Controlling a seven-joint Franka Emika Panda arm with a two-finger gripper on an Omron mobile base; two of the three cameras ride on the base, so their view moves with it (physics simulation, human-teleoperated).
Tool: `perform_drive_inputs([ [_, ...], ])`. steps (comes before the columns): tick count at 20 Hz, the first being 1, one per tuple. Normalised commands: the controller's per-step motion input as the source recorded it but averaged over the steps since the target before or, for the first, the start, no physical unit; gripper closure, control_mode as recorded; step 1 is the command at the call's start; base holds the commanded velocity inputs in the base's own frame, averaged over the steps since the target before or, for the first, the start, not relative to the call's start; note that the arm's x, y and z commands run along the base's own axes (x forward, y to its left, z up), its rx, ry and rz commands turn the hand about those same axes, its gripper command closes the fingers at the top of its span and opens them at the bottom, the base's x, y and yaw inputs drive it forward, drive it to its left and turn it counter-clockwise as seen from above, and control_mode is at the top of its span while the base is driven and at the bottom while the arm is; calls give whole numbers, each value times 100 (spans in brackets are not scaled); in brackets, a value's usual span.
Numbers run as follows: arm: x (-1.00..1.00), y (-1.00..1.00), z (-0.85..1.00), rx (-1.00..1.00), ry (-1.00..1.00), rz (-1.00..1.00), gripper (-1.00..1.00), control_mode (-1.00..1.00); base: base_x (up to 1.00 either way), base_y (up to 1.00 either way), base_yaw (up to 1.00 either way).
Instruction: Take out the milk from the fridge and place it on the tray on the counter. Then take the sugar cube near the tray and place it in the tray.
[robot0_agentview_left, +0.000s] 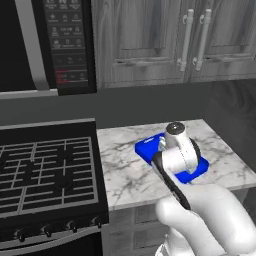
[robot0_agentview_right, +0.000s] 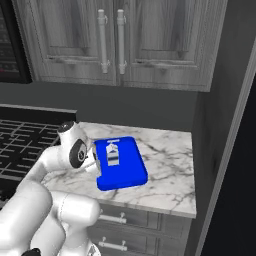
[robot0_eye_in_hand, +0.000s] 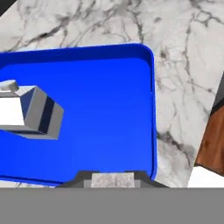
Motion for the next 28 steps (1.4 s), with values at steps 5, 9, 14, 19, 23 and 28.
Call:
perform_drive_inputs([
  [5, 13, -48, 0, 35, 0, 29, 100, -100, 0, 0, 0],
  [9, 32, -30, 0, 24, 0, 38, 100, -100, 0, 0, 0],
  [14, 20, -7, 0, 12, 1, 38, 100, -100, 0, 0, 0],
  [19, 20, -2, 0, 1, 2, 37, 100, -100, 0, 0, 0],
  [23, 4, 0, -4, -11, -5, 37, 100, -100, 0, 0, 0],
  [28, -4, 0, -1, -25, -20, 32, 100, -100, 0, 0, 0],
])
